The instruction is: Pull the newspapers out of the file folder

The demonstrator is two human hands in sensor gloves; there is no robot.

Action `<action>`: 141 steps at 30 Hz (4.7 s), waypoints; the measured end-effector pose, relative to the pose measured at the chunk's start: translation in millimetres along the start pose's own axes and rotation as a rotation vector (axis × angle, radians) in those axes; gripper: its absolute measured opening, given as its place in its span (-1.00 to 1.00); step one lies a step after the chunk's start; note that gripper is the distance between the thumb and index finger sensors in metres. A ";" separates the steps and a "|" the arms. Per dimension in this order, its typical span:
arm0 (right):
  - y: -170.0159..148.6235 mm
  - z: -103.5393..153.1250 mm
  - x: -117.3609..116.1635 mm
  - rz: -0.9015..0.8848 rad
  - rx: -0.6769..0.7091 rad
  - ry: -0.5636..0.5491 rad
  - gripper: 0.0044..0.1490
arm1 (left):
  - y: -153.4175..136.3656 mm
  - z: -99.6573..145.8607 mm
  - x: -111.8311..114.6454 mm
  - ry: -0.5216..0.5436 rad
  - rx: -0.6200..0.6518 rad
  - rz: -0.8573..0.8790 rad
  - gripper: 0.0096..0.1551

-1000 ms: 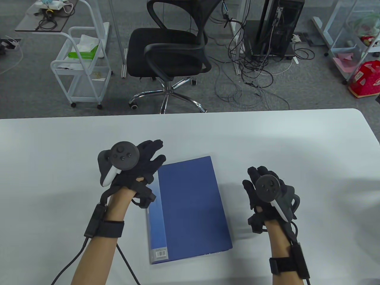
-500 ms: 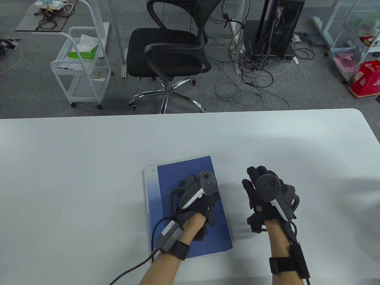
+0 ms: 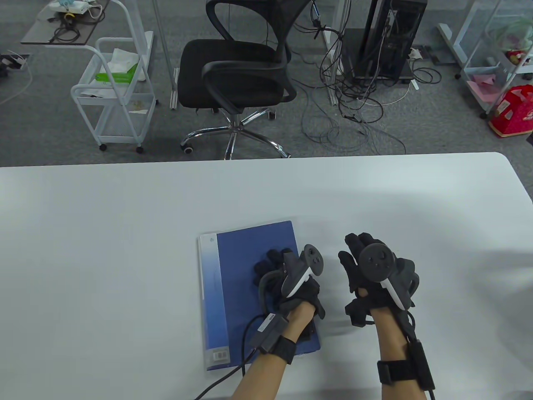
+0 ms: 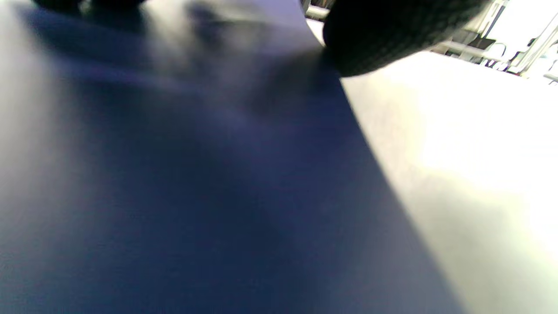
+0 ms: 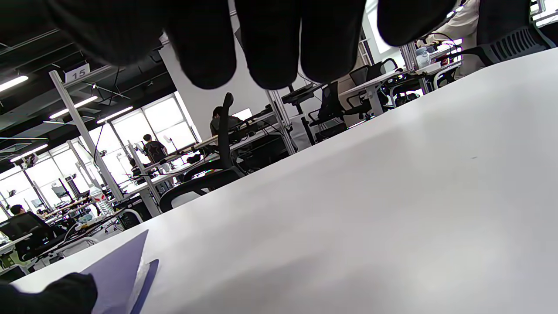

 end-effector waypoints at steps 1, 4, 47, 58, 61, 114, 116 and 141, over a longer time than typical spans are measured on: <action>-1.0 -0.2 0.4 -0.005 -0.003 0.000 -0.26 | 1.5 2.4 -6.2 0.012 0.016 0.015 0.00; -3.4 -0.6 1.4 -0.018 -0.008 0.001 -0.26 | 2.3 11.1 -33.7 -0.014 0.054 0.099 -0.13; -5.1 0.1 -25.1 0.083 -0.017 0.089 -0.26 | -262.7 61.4 -89.3 -0.013 -0.031 -0.023 -0.18; 22.4 6.6 -34.4 0.153 0.058 0.087 -0.24 | -176.5 97.1 -35.5 -0.392 0.496 0.001 0.01; 37.8 10.9 -36.1 0.156 0.094 0.084 -0.24 | -169.6 103.2 -11.4 -0.488 0.462 -0.143 0.17; 271.6 -81.9 -149.7 0.389 0.296 0.385 -0.52 | -166.4 109.4 -3.0 -0.471 0.397 -0.243 0.02; 273.8 -82.7 -147.2 0.406 0.307 0.362 -0.54 | -166.7 109.7 -2.9 -0.470 0.401 -0.242 0.03; 271.8 -109.6 -80.8 0.349 0.138 -0.013 -0.55 | -170.1 109.1 -2.6 -0.482 0.377 -0.244 0.01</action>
Point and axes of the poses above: the tracker on the back of each hand, its own y axis roughly to the thumb side, its own z axis roughly from the fingertips to the wrist, x = y × z, the point moved 5 cm from there along -z, roughly from the wrist to the fingertips, and after that the axes turned 10 degrees about z, right-handed, at the moved point
